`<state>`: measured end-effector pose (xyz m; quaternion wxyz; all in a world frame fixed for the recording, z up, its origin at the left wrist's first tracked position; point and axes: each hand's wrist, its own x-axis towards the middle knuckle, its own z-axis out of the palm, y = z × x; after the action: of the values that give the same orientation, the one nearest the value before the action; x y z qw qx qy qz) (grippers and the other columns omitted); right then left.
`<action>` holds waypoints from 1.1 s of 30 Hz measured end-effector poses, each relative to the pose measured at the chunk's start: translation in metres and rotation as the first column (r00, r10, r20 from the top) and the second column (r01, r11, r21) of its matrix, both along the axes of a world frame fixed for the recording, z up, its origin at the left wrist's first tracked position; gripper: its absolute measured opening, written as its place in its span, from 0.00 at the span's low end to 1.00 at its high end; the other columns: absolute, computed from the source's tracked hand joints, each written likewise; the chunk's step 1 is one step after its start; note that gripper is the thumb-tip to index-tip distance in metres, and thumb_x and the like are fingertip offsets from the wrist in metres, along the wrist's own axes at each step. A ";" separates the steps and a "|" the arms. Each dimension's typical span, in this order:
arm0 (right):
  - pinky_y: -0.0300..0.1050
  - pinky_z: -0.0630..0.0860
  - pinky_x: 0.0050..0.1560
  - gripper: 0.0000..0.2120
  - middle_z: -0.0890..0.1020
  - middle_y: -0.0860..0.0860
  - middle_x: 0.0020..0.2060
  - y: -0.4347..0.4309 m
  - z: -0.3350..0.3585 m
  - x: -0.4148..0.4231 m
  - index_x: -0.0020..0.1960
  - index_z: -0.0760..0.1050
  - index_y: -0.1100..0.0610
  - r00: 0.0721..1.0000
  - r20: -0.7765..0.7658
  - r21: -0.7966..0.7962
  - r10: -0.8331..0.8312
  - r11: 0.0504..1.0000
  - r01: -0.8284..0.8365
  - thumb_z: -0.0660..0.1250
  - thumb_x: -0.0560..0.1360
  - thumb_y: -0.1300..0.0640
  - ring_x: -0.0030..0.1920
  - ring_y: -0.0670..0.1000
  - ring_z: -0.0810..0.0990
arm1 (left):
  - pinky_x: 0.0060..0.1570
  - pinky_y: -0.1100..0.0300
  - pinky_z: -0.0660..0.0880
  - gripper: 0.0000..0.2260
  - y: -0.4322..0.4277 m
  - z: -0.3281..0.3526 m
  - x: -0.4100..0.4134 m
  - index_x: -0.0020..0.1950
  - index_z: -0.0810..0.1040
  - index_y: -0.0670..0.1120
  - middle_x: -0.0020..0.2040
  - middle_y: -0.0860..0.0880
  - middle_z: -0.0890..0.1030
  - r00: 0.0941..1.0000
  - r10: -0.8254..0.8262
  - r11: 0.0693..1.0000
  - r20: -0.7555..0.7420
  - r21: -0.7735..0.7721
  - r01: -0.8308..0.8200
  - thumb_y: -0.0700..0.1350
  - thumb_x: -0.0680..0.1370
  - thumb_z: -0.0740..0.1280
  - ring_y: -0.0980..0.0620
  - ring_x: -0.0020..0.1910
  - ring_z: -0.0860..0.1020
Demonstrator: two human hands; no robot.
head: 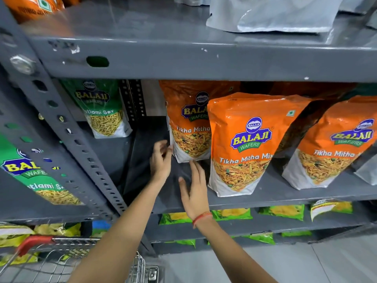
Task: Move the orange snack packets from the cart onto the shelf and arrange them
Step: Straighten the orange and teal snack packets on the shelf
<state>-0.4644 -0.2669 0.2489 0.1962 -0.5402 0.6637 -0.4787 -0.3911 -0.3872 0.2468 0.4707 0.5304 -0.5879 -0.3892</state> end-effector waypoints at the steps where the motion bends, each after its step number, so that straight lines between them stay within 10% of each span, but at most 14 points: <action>1: 0.25 0.52 0.69 0.23 0.67 0.52 0.69 0.012 0.003 -0.002 0.71 0.63 0.58 1.000 -0.022 -0.048 0.000 0.999 -0.001 0.59 0.77 0.53 0.70 0.46 0.62 | 0.52 0.67 0.72 0.10 0.014 0.002 0.000 0.58 0.73 0.40 0.54 0.47 0.78 0.998 0.050 0.997 -0.027 -0.055 -0.051 0.42 0.77 0.63 0.50 0.52 0.78; 7: 0.38 0.68 0.65 0.14 0.72 0.52 0.58 0.077 0.006 -0.059 0.61 0.70 0.56 0.958 -0.134 -0.427 -0.253 0.887 0.174 0.56 0.79 0.52 0.61 0.46 0.70 | 0.47 0.65 0.73 0.04 0.085 0.000 -0.031 0.48 0.74 0.57 0.46 0.55 0.80 0.984 -0.129 0.990 -0.121 -0.072 0.120 0.47 0.78 0.61 0.55 0.47 0.79; 11: 0.55 0.72 0.63 0.24 0.69 0.58 0.62 0.079 0.001 -0.103 0.66 0.66 0.59 0.894 0.011 -0.315 -0.449 0.846 0.429 0.57 0.77 0.44 0.64 0.55 0.69 | 0.50 0.70 0.72 0.10 0.107 0.006 -0.063 0.55 0.75 0.52 0.52 0.56 0.80 0.949 -0.224 0.974 -0.220 -0.025 0.224 0.52 0.78 0.57 0.64 0.52 0.77; 18: 0.62 0.70 0.64 0.32 0.68 0.51 0.67 0.069 -0.010 -0.113 0.71 0.60 0.52 0.896 0.299 -0.085 -0.329 0.926 0.368 0.64 0.71 0.43 0.69 0.52 0.68 | 0.54 0.69 0.70 0.09 0.122 0.012 -0.071 0.53 0.73 0.59 0.53 0.60 0.78 0.915 -0.262 0.953 -0.306 0.069 0.296 0.51 0.81 0.54 0.67 0.53 0.75; 26: 0.55 0.72 0.64 0.29 0.66 0.37 0.60 0.069 -0.011 -0.065 0.68 0.59 0.46 0.947 0.257 -0.083 -0.195 0.971 0.222 0.65 0.71 0.42 0.66 0.50 0.70 | 0.49 0.68 0.72 0.12 0.110 0.003 -0.017 0.56 0.71 0.54 0.52 0.60 0.77 0.948 -0.196 0.972 -0.251 0.081 0.222 0.56 0.79 0.54 0.71 0.49 0.76; 33: 0.49 0.73 0.64 0.31 0.69 0.50 0.64 0.067 -0.008 -0.043 0.70 0.60 0.51 0.960 0.253 -0.047 -0.123 0.989 0.139 0.66 0.71 0.44 0.65 0.48 0.70 | 0.45 0.75 0.71 0.09 0.110 0.007 0.009 0.57 0.70 0.52 0.52 0.59 0.77 0.963 -0.123 0.986 -0.240 0.084 0.147 0.50 0.81 0.54 0.69 0.50 0.76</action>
<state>-0.5071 -0.2004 0.2405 0.2283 -0.4367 0.6524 -0.5758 -0.3820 -0.2772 0.2535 0.4816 0.4629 -0.5424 -0.5095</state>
